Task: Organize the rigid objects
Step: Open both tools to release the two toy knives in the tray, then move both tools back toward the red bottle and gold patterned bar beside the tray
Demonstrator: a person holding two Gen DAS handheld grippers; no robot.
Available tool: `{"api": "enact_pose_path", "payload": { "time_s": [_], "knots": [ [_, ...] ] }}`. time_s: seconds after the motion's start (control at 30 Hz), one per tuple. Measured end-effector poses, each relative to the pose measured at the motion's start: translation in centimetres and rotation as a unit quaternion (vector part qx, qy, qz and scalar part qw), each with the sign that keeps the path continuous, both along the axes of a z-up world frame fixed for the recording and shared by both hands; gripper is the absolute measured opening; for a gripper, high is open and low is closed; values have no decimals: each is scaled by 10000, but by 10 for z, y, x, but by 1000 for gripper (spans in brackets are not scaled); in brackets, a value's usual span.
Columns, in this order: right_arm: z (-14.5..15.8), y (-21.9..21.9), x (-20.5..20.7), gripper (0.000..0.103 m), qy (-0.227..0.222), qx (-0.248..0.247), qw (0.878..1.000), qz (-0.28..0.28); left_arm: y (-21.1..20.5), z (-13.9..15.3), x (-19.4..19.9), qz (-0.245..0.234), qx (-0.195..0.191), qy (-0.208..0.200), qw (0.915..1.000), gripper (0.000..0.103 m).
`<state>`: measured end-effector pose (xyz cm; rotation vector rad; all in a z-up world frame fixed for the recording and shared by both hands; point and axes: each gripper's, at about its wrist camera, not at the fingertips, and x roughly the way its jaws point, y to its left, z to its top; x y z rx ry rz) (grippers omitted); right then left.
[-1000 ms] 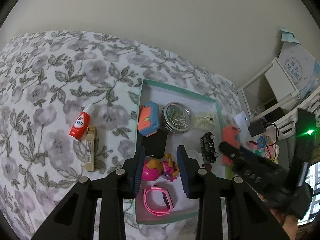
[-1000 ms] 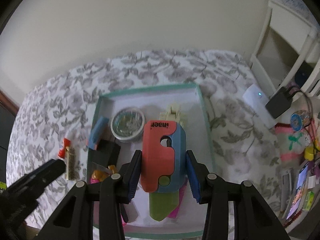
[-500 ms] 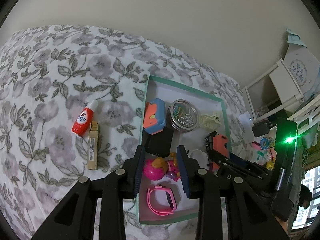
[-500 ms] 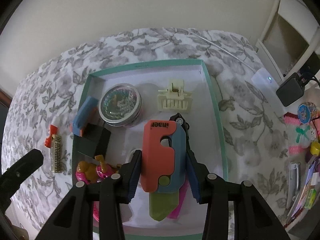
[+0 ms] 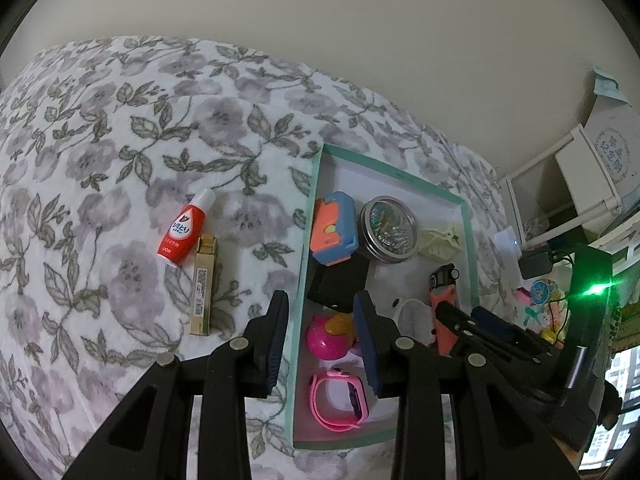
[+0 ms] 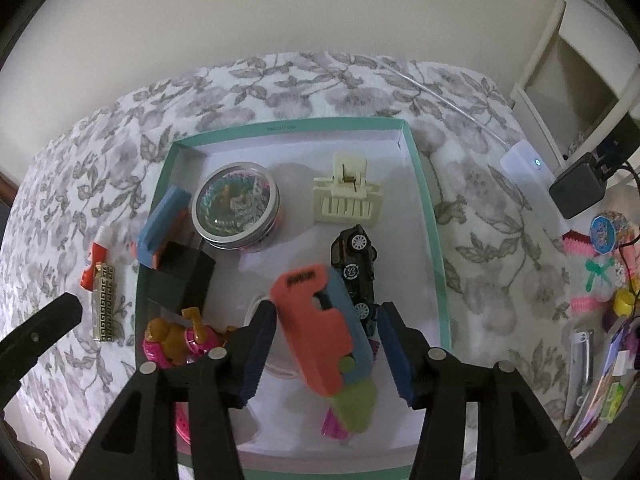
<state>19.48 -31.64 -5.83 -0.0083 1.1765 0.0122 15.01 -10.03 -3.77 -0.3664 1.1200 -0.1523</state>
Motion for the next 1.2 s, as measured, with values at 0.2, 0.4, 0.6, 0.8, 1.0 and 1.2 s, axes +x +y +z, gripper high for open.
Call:
{"api": "enact_pose_path", "payload": {
  "time_s": [0.2,0.4,0.6,0.8,1.0,1.2],
  "knots": [
    [9,2,-1,68,-144,31,9999,37,1,-3,1,35,86,62,9999,48],
    [19,7,-2,77,-319,-26,9994,140,3,-5,3,121,313,141,9993,57],
    [25,10,-4,83,-472,16,9987,176,7,-8,4,206,358,168,9990,73],
    [26,10,-3,84,-517,2,9986,145,13,-10,5,382,491,178,9979,87],
    [27,6,-3,101,-540,103,9985,76,20,-11,5,541,585,123,9967,95],
    [28,8,-3,103,-620,76,9980,59,23,-7,5,672,713,-31,9952,97]
  ]
}}
